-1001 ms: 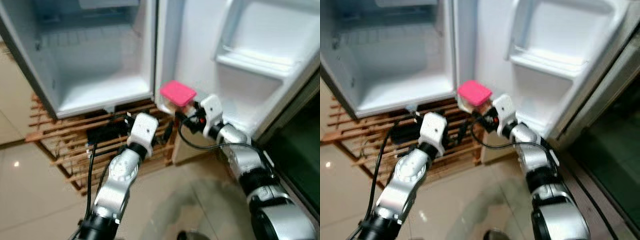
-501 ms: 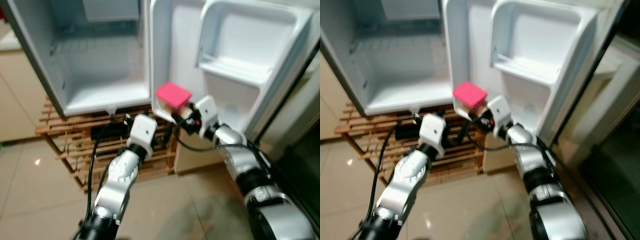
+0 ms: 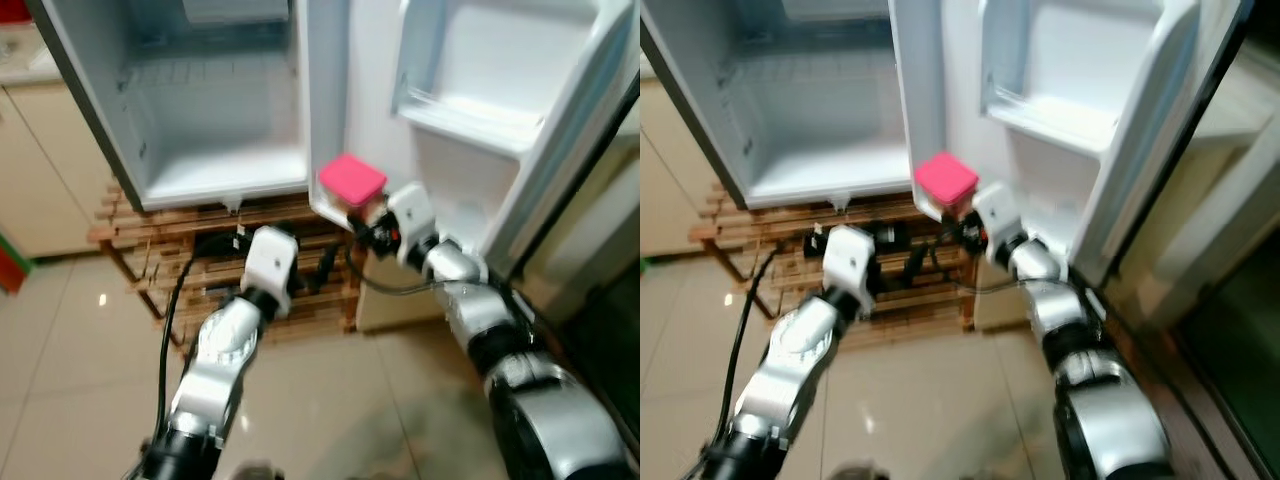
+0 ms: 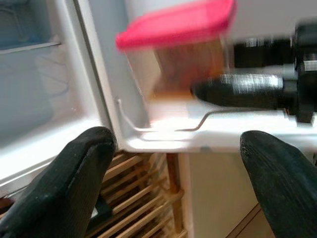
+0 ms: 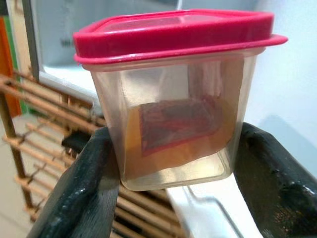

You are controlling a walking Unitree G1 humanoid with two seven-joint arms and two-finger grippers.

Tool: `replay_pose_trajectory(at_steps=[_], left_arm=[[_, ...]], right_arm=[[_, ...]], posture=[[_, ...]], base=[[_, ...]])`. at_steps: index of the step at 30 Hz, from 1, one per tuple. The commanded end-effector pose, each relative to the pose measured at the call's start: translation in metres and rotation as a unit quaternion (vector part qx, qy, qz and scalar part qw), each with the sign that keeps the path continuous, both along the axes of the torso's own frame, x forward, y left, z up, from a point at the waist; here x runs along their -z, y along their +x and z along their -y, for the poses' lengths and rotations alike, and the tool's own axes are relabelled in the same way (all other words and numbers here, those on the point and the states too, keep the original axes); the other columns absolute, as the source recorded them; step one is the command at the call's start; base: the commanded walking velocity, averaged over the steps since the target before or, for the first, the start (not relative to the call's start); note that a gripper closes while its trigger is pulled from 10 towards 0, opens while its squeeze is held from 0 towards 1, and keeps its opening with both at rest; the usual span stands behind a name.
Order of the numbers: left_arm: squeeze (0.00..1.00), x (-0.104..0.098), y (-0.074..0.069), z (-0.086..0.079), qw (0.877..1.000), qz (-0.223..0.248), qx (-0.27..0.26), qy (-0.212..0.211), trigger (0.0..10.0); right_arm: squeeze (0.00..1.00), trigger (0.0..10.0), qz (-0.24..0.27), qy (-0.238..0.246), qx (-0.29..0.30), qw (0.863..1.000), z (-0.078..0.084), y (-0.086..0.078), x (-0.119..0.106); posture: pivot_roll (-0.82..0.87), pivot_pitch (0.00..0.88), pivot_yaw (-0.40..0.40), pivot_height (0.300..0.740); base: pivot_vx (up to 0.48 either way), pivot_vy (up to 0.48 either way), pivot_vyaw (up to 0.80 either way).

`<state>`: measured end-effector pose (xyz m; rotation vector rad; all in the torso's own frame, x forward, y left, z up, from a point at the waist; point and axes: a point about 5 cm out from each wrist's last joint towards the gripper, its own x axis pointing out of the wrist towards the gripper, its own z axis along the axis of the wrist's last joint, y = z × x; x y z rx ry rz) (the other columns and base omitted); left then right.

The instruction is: Restocking fridge

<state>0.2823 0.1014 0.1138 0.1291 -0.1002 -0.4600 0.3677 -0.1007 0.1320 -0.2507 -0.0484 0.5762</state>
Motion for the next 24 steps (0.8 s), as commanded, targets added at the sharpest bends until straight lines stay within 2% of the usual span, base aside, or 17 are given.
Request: replay_pose_trajectory(at_steps=[1,12,24], left_arm=[[0.0,-0.004,-0.003,0.002,1.0,0.004,0.01,-0.005,10.0],[0.0,-0.002,-0.008,0.002,1.0,-0.002,0.009,-0.01,10.0],[0.0,-0.002,-0.007,0.001,1.0,-0.011,-0.004,-0.012,10.0]], right_arm=[[0.0,0.0,0.005,-0.003,0.023,1.0,0.005,0.004,-0.003],[0.0,0.0,-0.009,0.002,0.042,0.999,-0.007,0.008,-0.001],[0.0,0.0,-0.013,0.009,0.072,0.997,-0.001,0.013,-0.004]], posture=[[0.05,0.02,-0.015,0.74],[0.05,0.032,-0.022,0.74],[0.05,0.029,-0.032,0.74]], base=[[0.0,0.0,0.0],[0.0,0.0,0.0],[0.0,0.0,0.0]])
